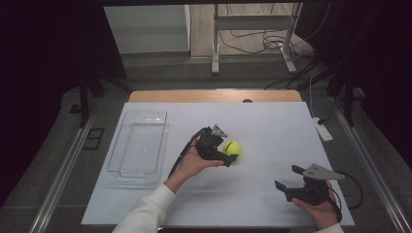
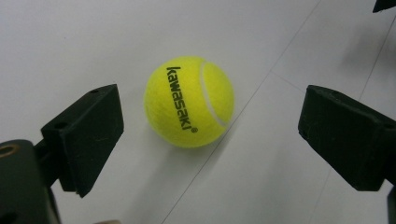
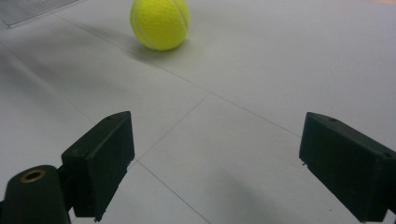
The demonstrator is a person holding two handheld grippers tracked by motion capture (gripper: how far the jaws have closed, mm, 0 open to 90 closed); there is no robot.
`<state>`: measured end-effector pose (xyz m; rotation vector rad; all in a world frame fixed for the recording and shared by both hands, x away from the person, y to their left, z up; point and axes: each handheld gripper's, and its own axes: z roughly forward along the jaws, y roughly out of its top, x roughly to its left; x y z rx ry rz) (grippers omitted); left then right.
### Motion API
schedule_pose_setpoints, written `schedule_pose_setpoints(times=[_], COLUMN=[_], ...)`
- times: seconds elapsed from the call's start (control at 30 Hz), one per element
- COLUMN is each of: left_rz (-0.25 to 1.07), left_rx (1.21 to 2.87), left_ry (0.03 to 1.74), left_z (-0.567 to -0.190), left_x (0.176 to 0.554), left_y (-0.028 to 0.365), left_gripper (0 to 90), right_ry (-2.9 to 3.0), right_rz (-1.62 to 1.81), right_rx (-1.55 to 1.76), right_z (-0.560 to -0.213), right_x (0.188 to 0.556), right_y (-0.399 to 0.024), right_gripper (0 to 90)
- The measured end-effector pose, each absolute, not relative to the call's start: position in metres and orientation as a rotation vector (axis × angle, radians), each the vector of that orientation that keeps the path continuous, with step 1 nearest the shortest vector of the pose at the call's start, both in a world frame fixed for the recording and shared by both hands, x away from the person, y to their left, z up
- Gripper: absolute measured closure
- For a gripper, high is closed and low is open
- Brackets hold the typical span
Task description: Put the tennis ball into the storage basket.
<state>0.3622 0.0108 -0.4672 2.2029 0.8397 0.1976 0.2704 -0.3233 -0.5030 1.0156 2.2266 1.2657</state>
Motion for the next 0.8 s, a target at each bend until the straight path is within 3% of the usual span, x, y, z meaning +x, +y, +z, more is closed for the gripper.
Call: schedule_pose_setpoints(times=[0.8], left_rz=[0.151], left_rx=[2.206], left_ry=[0.911], left_z=[-0.479], left_x=[0.379], left_y=[0.000], left_gripper=[5.6], right_ry=[2.231], right_rz=[1.263], right_rx=[1.018], right_z=[-0.504], right_x=[0.271], right_y=[-0.323], right_gripper=[10.8])
